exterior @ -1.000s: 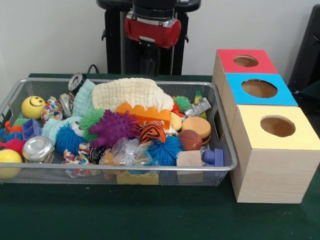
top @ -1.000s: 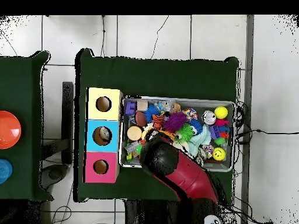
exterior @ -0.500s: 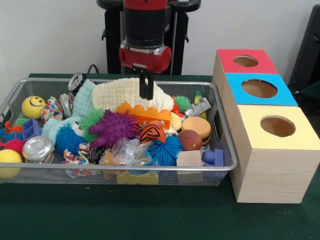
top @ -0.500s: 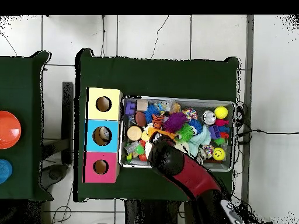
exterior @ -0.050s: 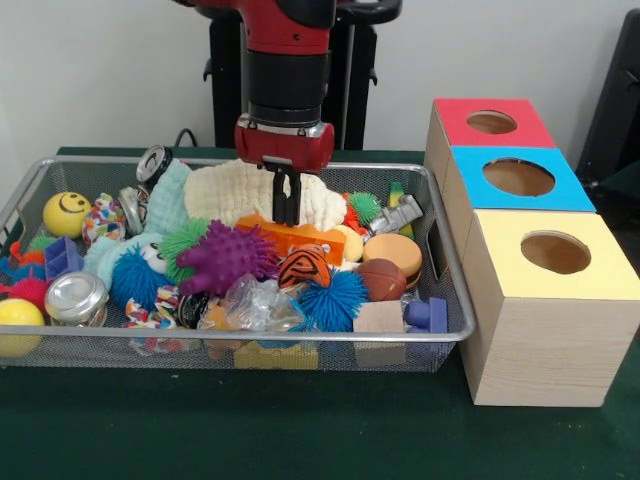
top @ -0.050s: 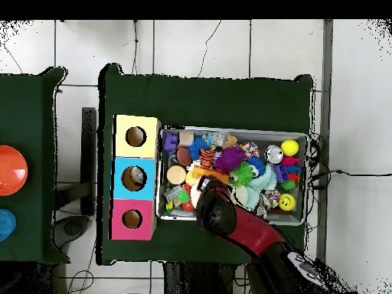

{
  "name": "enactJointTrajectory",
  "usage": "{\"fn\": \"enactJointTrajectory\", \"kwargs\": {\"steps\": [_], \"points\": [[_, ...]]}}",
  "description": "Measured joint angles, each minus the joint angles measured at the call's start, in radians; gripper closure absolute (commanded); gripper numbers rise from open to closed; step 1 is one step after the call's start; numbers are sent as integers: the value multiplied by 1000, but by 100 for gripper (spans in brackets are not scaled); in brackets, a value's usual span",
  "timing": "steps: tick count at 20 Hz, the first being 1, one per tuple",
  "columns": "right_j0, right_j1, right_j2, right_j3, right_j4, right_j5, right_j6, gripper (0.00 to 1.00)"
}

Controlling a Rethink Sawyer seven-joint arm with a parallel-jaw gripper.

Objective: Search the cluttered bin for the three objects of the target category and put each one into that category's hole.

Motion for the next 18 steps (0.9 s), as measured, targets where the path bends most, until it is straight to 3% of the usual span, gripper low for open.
{"fn": "enactJointTrajectory", "kwargs": {"steps": [11, 18], "points": [[1, 9, 0, -47, -63, -7, 0, 100], [58, 17, -21, -104, -59, 39, 0, 100]]}}
